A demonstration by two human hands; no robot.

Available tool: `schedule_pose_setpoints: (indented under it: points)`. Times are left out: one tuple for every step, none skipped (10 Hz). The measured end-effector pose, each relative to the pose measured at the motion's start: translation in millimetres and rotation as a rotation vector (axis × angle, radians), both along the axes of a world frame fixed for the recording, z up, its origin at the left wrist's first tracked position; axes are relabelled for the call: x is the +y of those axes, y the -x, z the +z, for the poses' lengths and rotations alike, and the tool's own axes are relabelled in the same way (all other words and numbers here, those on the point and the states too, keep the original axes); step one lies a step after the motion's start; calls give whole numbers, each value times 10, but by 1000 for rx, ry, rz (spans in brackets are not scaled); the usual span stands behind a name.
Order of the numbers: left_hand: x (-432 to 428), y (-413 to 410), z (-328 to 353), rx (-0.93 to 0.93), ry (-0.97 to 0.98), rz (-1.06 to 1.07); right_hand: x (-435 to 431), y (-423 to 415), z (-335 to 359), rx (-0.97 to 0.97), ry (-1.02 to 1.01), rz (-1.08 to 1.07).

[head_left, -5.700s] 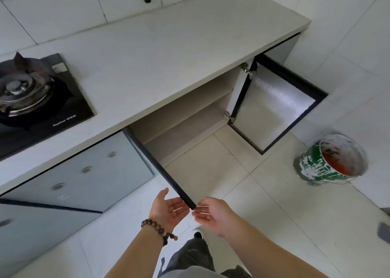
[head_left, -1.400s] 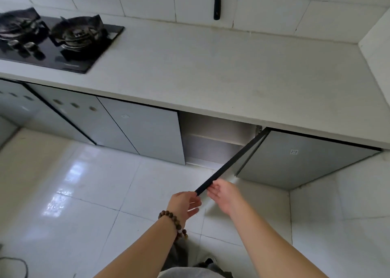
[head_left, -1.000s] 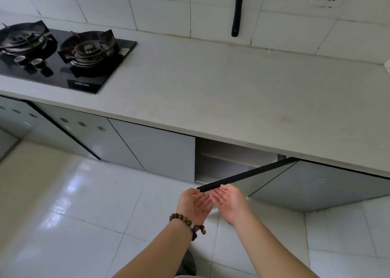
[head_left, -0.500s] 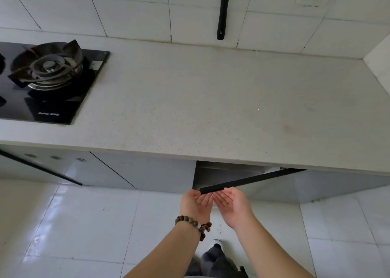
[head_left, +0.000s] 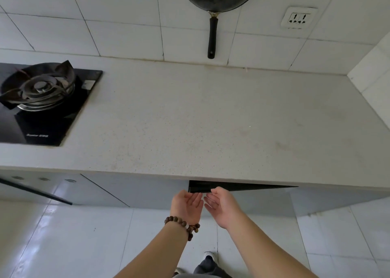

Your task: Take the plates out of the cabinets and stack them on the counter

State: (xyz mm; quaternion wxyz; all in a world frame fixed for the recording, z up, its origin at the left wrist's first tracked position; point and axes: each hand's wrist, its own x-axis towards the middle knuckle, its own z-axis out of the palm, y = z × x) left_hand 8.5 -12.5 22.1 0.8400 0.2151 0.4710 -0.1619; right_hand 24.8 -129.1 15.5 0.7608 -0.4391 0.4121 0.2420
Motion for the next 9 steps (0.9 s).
schedule_pose_setpoints:
  points:
    - [4,-71,0,-10,-5,13,-47,-47,26,0,37,49]
    - [-13,-134,25,-10,-14,27,-112,-73,25,-10,54,63]
    - [-42,-191,46,-17,-28,22,-167,-94,32,-22,67,67]
    - [-36,-239,46,-29,-40,-11,-178,-117,56,-38,74,70]
    - [-20,-255,51,-59,-60,-75,-194,-122,86,-61,84,102]
    - [16,-216,59,-82,-190,-210,-233,-120,106,-67,126,151]
    - [104,-113,122,-93,-356,-309,-238,-120,128,-71,200,253]
    - [290,-45,201,-145,-474,-275,-113,-150,198,-161,274,424]
    - [547,15,361,-190,-600,-203,40,-215,305,-305,342,517]
